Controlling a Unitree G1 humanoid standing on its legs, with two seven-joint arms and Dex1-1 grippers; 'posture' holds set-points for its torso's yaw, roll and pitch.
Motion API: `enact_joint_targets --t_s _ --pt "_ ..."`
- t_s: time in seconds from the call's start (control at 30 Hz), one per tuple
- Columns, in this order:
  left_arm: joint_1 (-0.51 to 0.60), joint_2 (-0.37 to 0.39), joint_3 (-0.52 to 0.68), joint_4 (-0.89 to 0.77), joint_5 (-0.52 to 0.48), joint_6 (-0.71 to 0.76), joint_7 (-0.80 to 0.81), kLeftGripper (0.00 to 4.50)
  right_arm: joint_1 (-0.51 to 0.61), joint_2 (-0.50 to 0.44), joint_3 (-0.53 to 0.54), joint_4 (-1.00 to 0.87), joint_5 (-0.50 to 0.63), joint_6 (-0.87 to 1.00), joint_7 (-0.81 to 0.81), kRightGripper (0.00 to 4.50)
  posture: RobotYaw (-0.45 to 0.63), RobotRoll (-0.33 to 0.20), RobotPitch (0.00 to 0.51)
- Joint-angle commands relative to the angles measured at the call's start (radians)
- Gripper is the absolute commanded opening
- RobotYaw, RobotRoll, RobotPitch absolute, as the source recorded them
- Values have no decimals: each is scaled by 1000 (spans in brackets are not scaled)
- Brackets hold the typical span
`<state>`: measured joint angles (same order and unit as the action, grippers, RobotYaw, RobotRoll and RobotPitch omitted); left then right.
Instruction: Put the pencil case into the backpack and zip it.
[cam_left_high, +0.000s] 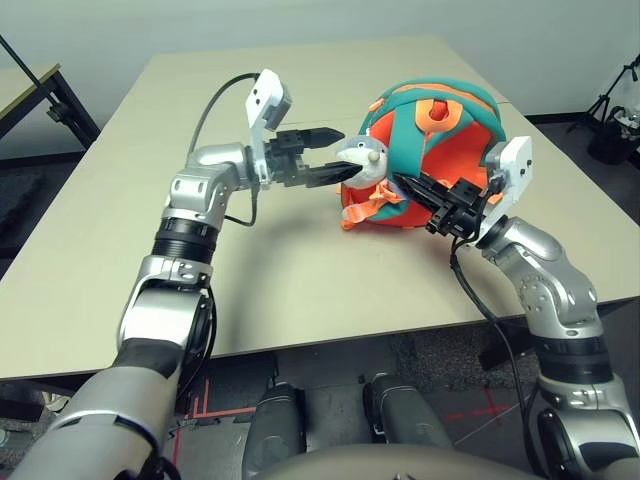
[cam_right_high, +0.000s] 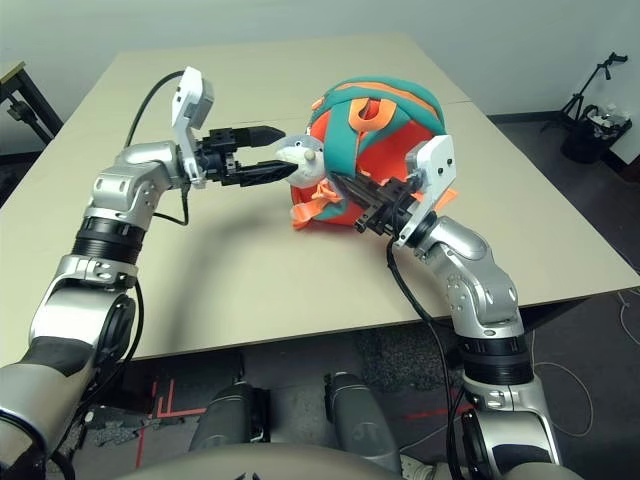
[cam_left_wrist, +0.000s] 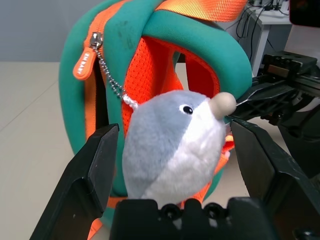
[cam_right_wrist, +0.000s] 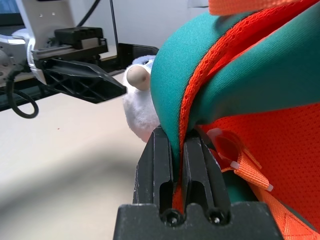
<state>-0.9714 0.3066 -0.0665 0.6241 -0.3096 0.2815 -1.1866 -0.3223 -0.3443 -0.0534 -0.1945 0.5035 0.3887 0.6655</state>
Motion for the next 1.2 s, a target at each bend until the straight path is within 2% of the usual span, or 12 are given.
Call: enact_joint_targets --t_s 0.03,0.2,0.27,0.33,0.5,0.6,0.63,0.73,1.2 --pt "-31 -23 -20 76 32 -45 -15 4445 4 4 20 -35 4 -3 8 0 -232 0 25" --pt "-56 -51 -22 160 52 -75 -26 4445 10 3 15 -44 3 -4 0 0 -243 0 25" --pt "-62 -56 -18 183 56 -86 -29 4092 12 2 15 -46 3 -4 -1 0 -243 0 26" --pt "-65 -58 -15 195 59 -92 -31 3525 13 2 15 -46 3 -5 -2 0 -240 0 25" --pt "-68 -54 -14 207 61 -95 -39 1533 8 3 17 -40 2 -7 -1 0 -232 0 24" --pt "-67 -48 -9 199 59 -95 -39 664 4 4 19 -35 1 -8 1 0 -225 0 22" --pt "-69 -43 -4 195 57 -96 -37 515 2 4 19 -33 1 -9 2 0 -224 0 22" --pt "-79 -24 13 181 51 -102 -32 443 -2 5 21 -28 1 -10 5 0 -222 0 21" --pt "-70 172 120 52 7 -42 -13 442 -22 -3 27 -7 2 1 29 0 -189 0 28"
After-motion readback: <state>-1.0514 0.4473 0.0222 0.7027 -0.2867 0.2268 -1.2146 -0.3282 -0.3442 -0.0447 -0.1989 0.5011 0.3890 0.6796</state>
